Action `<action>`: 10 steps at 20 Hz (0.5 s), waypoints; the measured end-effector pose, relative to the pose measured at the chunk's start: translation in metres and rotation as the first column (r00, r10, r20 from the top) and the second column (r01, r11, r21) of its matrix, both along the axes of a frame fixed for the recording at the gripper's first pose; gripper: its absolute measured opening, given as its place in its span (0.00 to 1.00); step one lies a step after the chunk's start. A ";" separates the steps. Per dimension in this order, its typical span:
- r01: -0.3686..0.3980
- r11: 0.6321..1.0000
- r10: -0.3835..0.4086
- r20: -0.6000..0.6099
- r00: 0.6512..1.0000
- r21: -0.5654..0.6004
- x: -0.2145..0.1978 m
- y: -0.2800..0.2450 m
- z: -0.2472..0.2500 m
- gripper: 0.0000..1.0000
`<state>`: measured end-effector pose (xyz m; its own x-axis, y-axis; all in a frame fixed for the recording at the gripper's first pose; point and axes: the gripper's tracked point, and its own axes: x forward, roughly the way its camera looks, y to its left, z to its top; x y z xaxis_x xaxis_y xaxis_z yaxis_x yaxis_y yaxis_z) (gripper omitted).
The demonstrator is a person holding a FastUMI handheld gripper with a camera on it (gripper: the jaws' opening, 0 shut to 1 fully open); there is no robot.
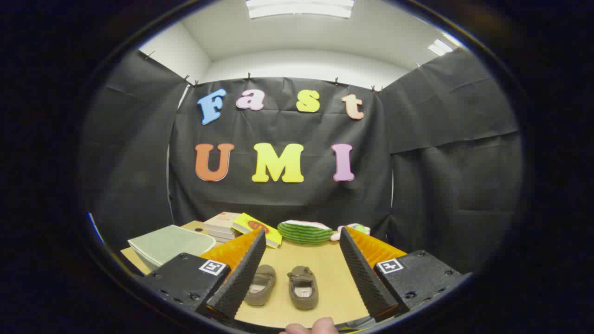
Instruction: Open the storage box then place both shoes into the box .Put the left shoe in first, then the right shoe, with the right side of both shoes facing outward in a uniform manner.
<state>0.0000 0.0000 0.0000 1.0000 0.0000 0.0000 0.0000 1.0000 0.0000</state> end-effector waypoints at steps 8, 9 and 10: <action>0.006 1.000 -0.006 -0.013 1.000 0.012 0.003 0.002 -0.002 1.00; 0.004 1.000 -0.004 -0.013 1.000 0.011 0.004 0.004 -0.002 1.00; 0.003 1.000 -0.002 -0.016 1.000 0.006 0.004 0.005 -0.003 1.00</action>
<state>0.0043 0.0050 -0.0030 0.9999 -0.0025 -0.0164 0.0026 1.0000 0.0063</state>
